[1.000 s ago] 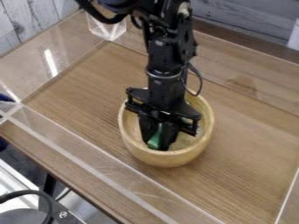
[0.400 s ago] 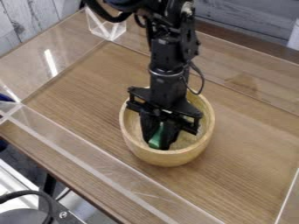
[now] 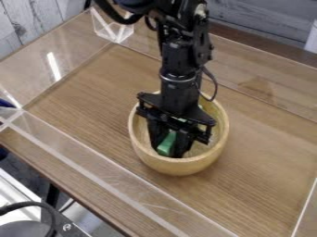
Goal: Put the green block in the brown bowl
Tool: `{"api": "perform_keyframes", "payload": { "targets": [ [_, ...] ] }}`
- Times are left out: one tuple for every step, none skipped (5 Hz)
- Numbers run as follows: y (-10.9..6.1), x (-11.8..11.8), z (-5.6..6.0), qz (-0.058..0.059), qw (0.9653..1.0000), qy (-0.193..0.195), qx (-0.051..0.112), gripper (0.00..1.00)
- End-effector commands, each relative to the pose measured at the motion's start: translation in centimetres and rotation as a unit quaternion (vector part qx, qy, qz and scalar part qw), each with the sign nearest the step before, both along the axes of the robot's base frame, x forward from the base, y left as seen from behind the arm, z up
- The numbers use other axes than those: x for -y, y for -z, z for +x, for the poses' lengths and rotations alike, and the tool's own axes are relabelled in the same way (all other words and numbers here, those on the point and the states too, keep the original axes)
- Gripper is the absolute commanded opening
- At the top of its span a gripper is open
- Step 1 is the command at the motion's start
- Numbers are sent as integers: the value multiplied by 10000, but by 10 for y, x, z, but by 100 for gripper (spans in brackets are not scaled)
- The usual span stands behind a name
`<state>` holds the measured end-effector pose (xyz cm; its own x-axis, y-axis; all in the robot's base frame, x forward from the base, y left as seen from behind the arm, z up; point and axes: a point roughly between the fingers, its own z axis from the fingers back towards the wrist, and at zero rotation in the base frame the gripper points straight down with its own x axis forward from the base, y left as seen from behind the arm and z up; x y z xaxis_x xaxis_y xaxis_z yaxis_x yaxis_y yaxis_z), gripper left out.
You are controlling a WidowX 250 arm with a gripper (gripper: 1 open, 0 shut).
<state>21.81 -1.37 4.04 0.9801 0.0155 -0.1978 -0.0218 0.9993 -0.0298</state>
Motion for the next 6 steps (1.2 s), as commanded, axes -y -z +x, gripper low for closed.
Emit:
{"api": "perform_keyframes", "payload": {
  "targets": [
    [-14, 0, 14, -3, 9997, -8, 261, 100],
    [-32, -1, 15, -63, 9991, -45, 422, 100],
    [-58, -3, 18, -129, 9975, -97, 692, 100],
    [-90, -7, 23, -166, 9953, -165, 940, 100],
    [-113, -16, 28, -164, 9932, -259, 1121, 100],
    [-120, -24, 30, -144, 9922, -328, 1196, 100]
  ]
}}
